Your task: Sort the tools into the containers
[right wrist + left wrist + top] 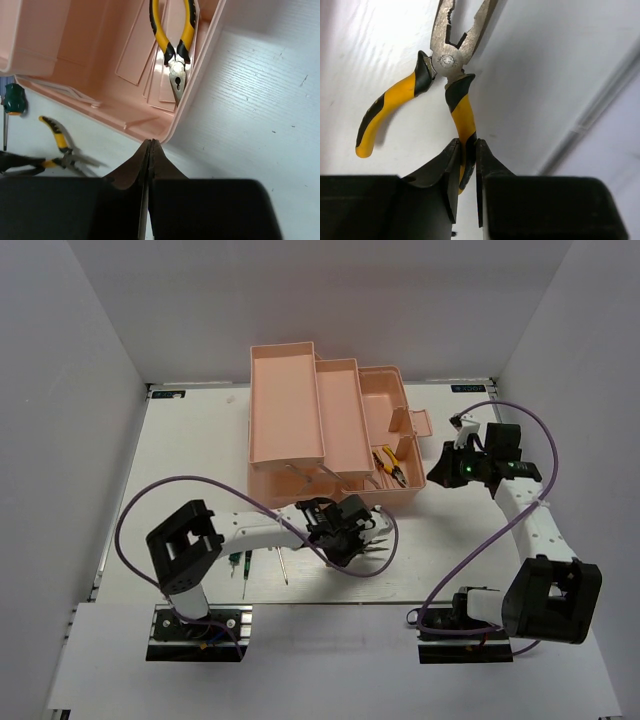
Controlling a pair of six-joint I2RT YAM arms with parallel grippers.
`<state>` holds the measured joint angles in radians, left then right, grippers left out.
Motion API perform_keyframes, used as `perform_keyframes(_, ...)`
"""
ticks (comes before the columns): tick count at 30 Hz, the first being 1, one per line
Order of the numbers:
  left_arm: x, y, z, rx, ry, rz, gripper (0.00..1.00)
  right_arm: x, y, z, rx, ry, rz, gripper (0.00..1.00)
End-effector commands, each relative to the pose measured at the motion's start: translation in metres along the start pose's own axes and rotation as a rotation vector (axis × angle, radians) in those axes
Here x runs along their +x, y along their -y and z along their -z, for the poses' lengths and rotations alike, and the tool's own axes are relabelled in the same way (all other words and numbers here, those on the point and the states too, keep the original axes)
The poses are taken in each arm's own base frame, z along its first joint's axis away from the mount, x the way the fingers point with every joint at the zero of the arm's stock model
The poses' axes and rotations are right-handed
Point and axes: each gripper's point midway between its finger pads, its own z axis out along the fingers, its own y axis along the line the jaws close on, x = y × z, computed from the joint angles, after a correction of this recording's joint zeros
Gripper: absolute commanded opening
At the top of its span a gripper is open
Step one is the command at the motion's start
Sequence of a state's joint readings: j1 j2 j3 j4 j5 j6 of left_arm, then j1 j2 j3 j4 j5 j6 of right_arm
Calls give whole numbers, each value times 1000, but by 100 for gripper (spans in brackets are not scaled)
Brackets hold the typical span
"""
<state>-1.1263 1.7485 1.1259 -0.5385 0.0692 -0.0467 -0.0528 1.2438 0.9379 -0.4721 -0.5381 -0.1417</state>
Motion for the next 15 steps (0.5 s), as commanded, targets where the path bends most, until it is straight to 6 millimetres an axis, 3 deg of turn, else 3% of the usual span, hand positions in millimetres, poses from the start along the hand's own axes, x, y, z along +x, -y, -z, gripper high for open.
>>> perform_keyframes(1,-70,53,66,239,287,-117,0,-6,-7,9,-36,30,31,0)
perform_keyframes(5,-107,64,94,285,400,-155,0,-7,0,14,-7,44,39,0)
perform_keyframes(10,-142,62,105,297,480,-162,0,-10,15,24,81,70,64,0)
perform_keyframes(13,-171,59,113,269,553,-150,0,-13,29,35,185,106,96,0)
perform_keyframes(15,-188,47,120,209,602,-135,0,-15,38,41,246,126,107,0)
